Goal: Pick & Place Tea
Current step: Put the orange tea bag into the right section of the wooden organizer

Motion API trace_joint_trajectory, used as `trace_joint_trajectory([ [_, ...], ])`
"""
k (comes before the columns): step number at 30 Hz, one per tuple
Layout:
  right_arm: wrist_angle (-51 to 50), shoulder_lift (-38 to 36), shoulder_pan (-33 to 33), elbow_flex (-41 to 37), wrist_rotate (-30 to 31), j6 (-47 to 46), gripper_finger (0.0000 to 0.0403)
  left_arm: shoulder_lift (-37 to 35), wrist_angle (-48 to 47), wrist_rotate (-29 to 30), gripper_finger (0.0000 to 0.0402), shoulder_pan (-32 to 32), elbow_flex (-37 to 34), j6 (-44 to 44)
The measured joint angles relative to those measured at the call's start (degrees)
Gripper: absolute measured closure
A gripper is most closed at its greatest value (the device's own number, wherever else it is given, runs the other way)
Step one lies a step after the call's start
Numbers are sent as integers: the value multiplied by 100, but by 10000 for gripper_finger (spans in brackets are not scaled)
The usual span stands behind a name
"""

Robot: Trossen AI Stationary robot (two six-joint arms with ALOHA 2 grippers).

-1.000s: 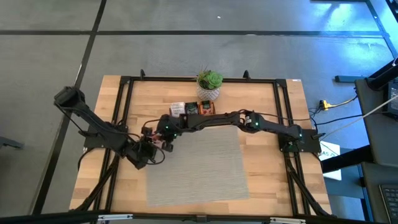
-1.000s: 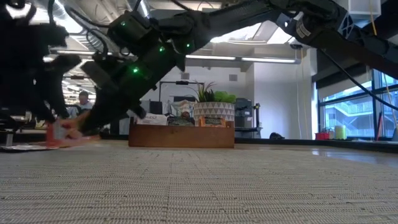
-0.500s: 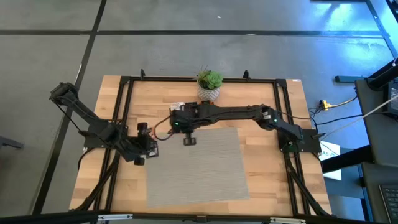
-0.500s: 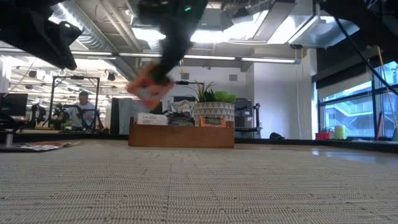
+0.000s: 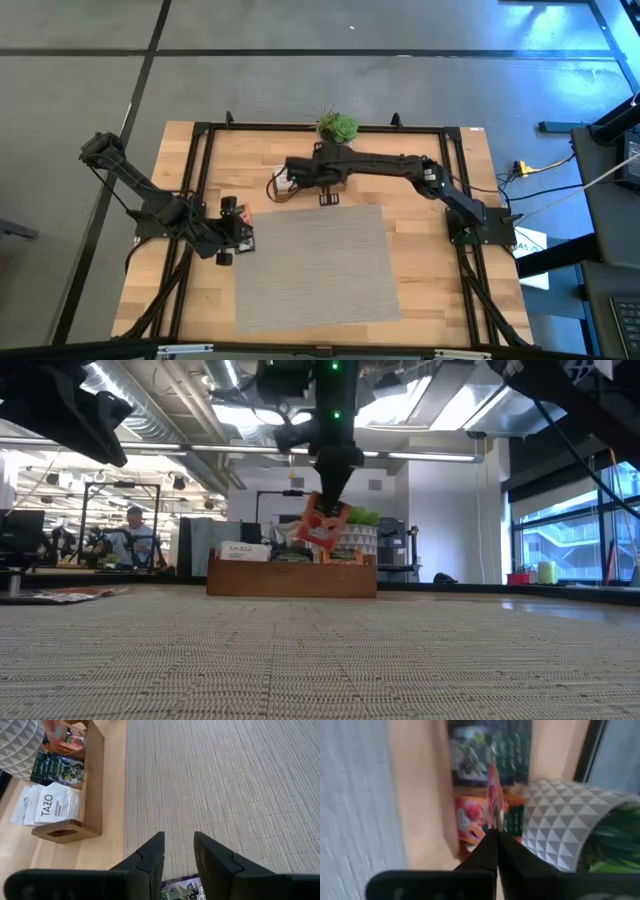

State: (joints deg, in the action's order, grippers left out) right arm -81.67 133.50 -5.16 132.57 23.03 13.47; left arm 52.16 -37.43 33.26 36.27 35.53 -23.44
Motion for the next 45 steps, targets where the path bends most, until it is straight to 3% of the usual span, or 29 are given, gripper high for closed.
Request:
trace_joint_trajectory([
  [11,-231,2,-229,-524,-338,635,398,0,-4,-26,299,0,0,15],
  [17,-136,6,-215,-1063,238,637,398,0,-7,2,299,0,0,17],
  [25,463,6,-224,-1397,289,637,395,0,-7,9,299,0,0,17],
  [32,733,6,-220,-1563,291,796,370,0,-7,13,299,0,0,4],
  [37,713,4,-220,-1563,307,721,330,0,-7,16,299,0,0,9],
  [45,685,0,-216,-1563,1636,98,283,0,-5,20,299,0,0,11],
])
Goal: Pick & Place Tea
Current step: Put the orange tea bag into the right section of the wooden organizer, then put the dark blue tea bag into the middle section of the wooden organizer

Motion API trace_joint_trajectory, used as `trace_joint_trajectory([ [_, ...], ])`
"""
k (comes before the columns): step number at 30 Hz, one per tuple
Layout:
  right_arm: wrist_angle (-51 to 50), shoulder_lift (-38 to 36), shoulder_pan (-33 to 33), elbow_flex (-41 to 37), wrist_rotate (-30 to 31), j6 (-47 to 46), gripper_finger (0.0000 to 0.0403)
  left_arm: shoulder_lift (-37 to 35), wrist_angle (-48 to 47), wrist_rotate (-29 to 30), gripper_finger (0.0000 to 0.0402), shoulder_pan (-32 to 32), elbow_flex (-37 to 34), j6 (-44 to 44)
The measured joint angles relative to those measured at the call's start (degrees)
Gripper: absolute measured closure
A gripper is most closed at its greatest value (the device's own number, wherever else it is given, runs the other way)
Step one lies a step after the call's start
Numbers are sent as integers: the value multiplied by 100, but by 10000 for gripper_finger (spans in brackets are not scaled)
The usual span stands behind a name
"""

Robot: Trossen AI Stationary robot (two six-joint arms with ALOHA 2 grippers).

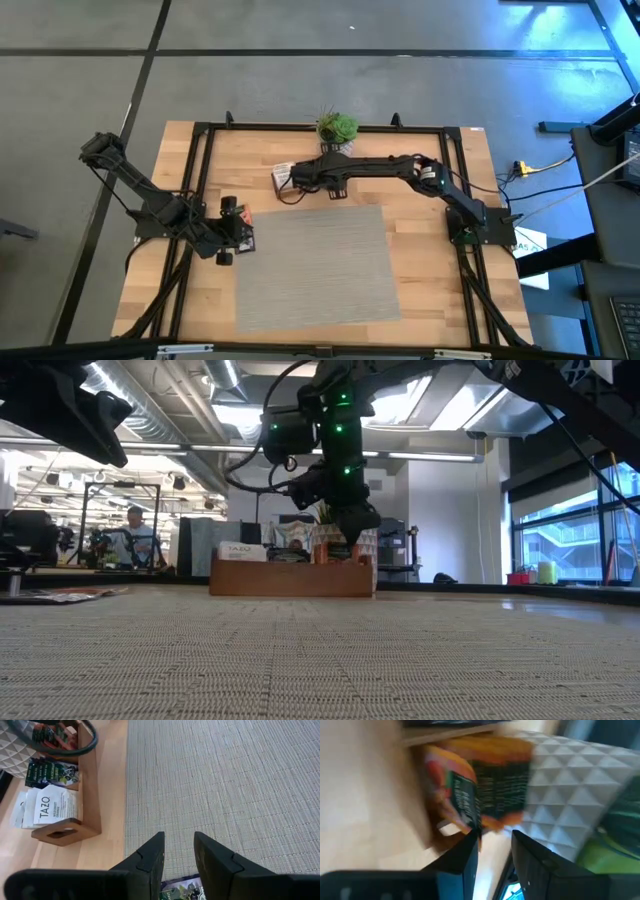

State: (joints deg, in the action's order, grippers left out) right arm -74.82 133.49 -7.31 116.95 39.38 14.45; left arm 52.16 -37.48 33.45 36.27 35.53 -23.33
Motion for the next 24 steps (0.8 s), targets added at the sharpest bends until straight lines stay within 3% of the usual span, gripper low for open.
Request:
trace_joint_trajectory([
  [7,381,-7,-67,0,148,-433,281,0,0,19,299,0,-2,-150],
  [13,-48,-244,-7,0,247,-1213,281,1,6,1,298,0,-2,-446],
  [18,-215,-615,365,9,-748,-1927,281,60,451,-73,298,5,-196,-759],
  [24,564,-780,1098,-40,-844,-1848,281,178,929,-621,297,7,-499,-948],
])
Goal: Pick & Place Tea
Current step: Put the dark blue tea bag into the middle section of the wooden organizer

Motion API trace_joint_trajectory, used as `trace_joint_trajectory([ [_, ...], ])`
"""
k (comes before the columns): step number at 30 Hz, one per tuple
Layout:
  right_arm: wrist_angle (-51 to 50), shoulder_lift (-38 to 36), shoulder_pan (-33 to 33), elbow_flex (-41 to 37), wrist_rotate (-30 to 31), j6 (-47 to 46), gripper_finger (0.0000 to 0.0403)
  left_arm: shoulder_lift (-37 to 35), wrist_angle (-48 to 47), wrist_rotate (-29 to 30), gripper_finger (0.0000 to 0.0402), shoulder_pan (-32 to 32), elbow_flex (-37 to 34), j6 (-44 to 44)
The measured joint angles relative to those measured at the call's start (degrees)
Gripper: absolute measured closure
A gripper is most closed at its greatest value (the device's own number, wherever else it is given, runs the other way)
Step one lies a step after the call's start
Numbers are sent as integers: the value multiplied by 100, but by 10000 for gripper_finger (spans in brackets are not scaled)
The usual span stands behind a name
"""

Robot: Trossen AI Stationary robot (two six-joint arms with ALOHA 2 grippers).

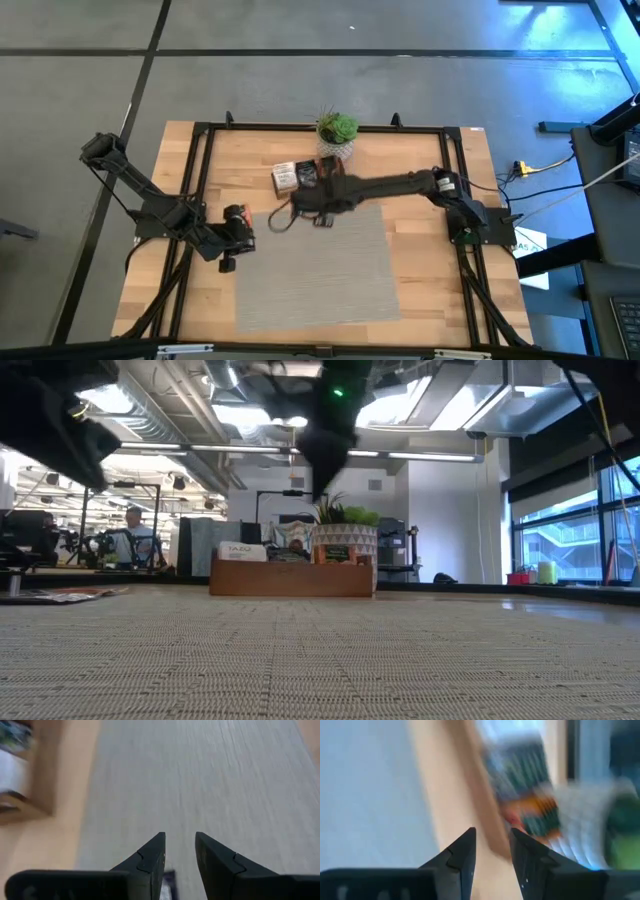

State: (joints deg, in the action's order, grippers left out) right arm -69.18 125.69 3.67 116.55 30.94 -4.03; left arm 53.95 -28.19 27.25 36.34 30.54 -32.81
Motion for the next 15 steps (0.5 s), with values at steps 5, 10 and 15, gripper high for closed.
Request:
trace_joint_trajectory([
  [5,2438,11,434,-753,-707,551,281,-4,-152,-927,299,-1,-22,-607],
  [10,5059,11,464,-1665,-2291,1038,281,105,-189,-1555,297,235,-22,-657],
  [15,6610,11,321,-2065,-2907,619,281,412,-342,-1143,295,617,-22,-1256],
])
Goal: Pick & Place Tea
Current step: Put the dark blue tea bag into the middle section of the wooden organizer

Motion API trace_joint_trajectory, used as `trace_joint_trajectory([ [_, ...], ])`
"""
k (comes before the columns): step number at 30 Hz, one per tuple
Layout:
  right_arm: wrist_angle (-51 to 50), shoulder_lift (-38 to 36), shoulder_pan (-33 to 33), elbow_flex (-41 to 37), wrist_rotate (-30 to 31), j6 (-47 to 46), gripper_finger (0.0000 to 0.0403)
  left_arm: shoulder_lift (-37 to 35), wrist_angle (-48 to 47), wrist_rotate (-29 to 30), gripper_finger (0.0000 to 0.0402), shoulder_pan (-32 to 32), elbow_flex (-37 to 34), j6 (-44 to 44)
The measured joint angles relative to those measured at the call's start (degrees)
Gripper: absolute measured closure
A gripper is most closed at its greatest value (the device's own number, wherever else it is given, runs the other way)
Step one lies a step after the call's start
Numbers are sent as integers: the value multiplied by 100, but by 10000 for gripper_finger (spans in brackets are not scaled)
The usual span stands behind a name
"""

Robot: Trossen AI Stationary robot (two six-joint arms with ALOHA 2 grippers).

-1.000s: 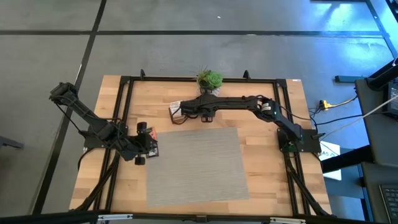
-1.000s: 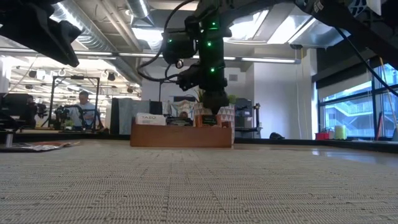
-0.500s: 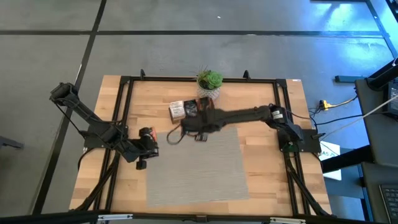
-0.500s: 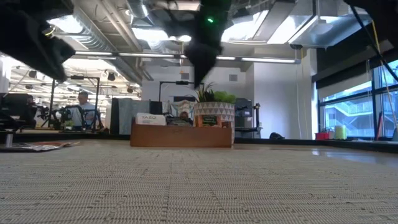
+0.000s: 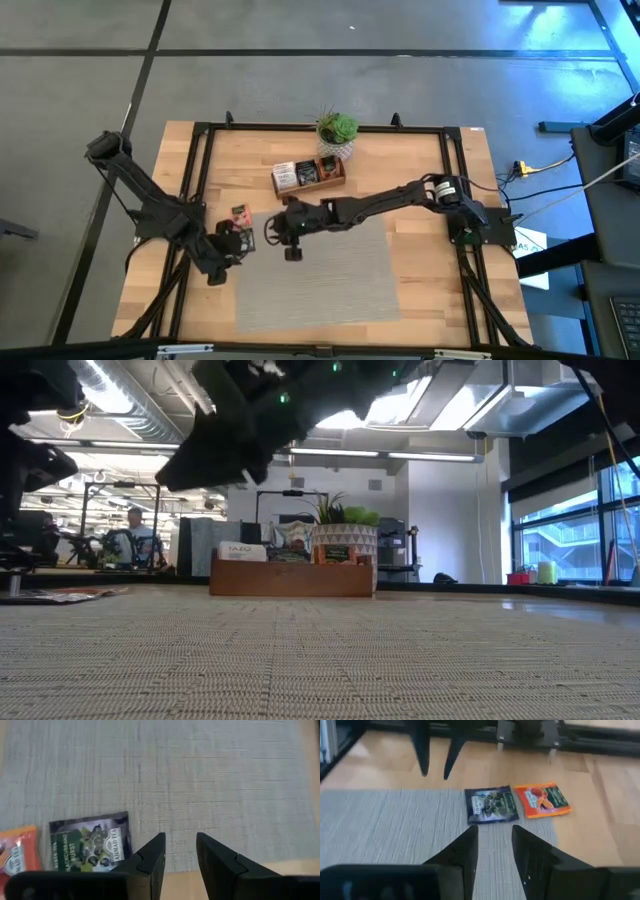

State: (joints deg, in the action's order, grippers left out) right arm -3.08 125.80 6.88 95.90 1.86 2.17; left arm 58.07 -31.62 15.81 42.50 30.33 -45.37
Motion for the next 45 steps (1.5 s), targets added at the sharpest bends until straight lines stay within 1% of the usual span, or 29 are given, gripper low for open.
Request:
trace_joint_trajectory([
  [4,274,29,-170,-71,-310,-471,281,424,10,691,297,383,0,-441],
  [7,380,67,-250,-66,-480,-446,281,748,3,953,298,585,-2,-849],
  [11,711,219,-261,-77,-496,-340,281,1128,-3,1103,294,772,-27,-1358],
  [13,1054,288,-261,-63,-500,-334,281,1288,29,1143,293,840,-97,-1630],
  [17,1286,408,-277,-66,-500,-326,281,1462,14,1152,293,937,-279,-2150],
  [20,1320,414,-336,-68,-507,-752,281,1461,55,1117,296,956,-421,-2399],
  [26,1284,700,-522,-46,-536,-1228,281,1442,143,1119,296,991,-501,-2398],
  [29,1436,765,-570,-3,-729,-1269,281,1365,161,1131,294,1000,-498,-2386],
  [35,1639,782,-626,2,-758,-1255,281,1159,154,1475,294,993,-496,-1936],
  [39,1805,808,-629,2,-756,-1288,281,1210,168,1467,296,942,-496,-1800],
  [45,1925,877,-649,7,-820,-1705,281,1352,211,1470,295,942,-496,-1840],
])
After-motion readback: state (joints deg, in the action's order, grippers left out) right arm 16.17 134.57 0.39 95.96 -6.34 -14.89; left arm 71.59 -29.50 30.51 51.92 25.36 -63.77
